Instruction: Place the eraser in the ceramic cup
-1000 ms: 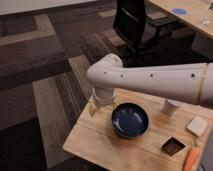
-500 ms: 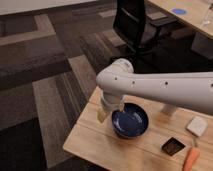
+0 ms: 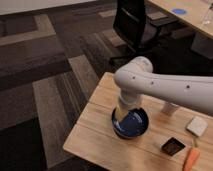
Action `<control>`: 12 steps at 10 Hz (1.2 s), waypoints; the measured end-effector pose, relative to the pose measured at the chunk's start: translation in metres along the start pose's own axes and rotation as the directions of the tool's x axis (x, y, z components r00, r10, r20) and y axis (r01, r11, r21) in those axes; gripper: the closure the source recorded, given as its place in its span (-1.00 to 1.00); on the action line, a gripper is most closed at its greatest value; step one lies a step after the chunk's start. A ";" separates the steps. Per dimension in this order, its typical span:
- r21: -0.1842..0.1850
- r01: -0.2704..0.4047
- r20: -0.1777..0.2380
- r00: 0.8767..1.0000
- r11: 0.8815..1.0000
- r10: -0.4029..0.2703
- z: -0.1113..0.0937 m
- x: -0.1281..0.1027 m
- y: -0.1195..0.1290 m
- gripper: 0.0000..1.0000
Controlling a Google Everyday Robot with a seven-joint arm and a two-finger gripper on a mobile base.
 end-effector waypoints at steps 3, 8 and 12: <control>-0.015 0.033 -0.088 0.996 0.999 -0.034 -0.011 0.060 -0.027 -0.30; -0.016 0.037 -0.087 0.995 0.999 -0.038 -0.011 0.059 -0.026 -0.30; -0.067 -0.048 -0.028 0.999 0.997 0.047 0.009 0.088 -0.055 -0.30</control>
